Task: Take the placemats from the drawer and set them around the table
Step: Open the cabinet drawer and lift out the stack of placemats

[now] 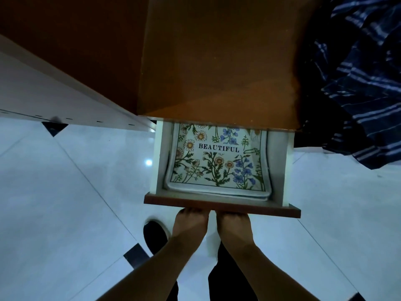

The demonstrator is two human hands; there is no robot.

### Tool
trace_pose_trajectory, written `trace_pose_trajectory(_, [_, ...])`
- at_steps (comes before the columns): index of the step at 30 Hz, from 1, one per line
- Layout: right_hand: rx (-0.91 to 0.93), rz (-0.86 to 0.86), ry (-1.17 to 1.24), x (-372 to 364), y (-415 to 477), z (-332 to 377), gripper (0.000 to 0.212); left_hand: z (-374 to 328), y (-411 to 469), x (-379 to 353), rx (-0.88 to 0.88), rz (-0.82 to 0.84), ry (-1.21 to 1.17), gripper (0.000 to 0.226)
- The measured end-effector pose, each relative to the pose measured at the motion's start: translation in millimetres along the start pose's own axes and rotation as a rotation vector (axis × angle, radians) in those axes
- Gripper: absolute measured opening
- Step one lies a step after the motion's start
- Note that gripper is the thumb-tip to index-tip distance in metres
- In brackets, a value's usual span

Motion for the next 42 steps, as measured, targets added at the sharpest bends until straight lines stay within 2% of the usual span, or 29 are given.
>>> trace_pose_trajectory(1, [0.039,0.036,0.001,2.8,1.5,2.3,0.022,-1.2,-0.2,2.7,0.004,0.039,0.0,0.016])
trace_pose_trajectory(4, [0.024,0.063,0.002,13.8,0.7,1.0,0.007,-6.0,-2.4,13.1,0.072,0.197,-0.011,0.035])
trace_pose_trajectory(6, [0.05,0.041,0.027,24.2,-5.9,2.9,0.009,-12.0,-5.3,25.4,0.12,0.279,-0.032,0.04])
trace_pose_trajectory(9, [0.136,0.009,0.103,63.2,-21.3,21.5,0.006,-24.1,-8.8,54.4,0.149,0.302,-0.167,0.022])
trace_pose_trajectory(11, [0.099,-0.055,0.208,88.6,-27.8,28.1,0.017,-25.7,-7.4,77.1,0.212,0.246,-0.332,0.004])
trace_pose_trajectory(13, [0.04,-0.11,0.338,124.7,-27.0,26.7,0.022,-18.6,4.6,99.5,0.249,0.17,-0.439,0.01])
trace_pose_trajectory(15, [-0.025,-0.158,0.506,154.6,-16.8,16.5,0.017,-6.5,23.6,110.7,0.317,0.086,-0.522,0.016])
trace_pose_trajectory(17, [-0.164,-0.204,0.597,173.2,2.0,4.6,0.012,5.2,45.1,108.5,0.453,0.078,-0.547,0.028])
trace_pose_trajectory(22, [-0.616,0.024,0.75,154.1,50.3,-27.3,0.042,15.2,80.0,89.5,0.811,0.286,-0.498,0.057])
trace_pose_trajectory(26, [-0.691,0.095,0.738,145.5,59.6,-29.5,0.05,8.4,90.9,85.6,0.952,0.366,-0.486,0.068])
trace_pose_trajectory(29, [-0.742,0.177,0.603,143.9,73.7,-20.0,0.054,10.2,97.3,82.9,0.991,0.37,-0.541,0.075])
trace_pose_trajectory(31, [-0.794,0.189,0.55,136.8,80.7,-19.8,0.062,15.5,99.6,78.9,0.983,0.339,-0.617,0.072])
trace_pose_trajectory(37, [-0.868,0.019,0.68,117.2,67.3,-28.9,0.081,22.9,102.7,74.0,0.962,0.33,-0.608,0.07])
trace_pose_trajectory(39, [-0.877,0.01,0.691,112.9,71.4,-32.7,0.08,22.3,104.4,75.0,0.964,0.331,-0.606,0.064])
trace_pose_trajectory(42, [-0.836,-0.007,0.775,115.0,76.4,-35.2,0.063,19.6,104.4,76.2,0.993,0.259,-0.607,0.05])
Point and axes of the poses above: each hand's wrist, its own y-axis towards the middle knuckle, its own x-axis out of the back of the hand, z = x × y, the point moved 1 cm from there along y, towards the middle knuckle, and after that the axes turned 6 degrees about x, right-handed, at the moved point
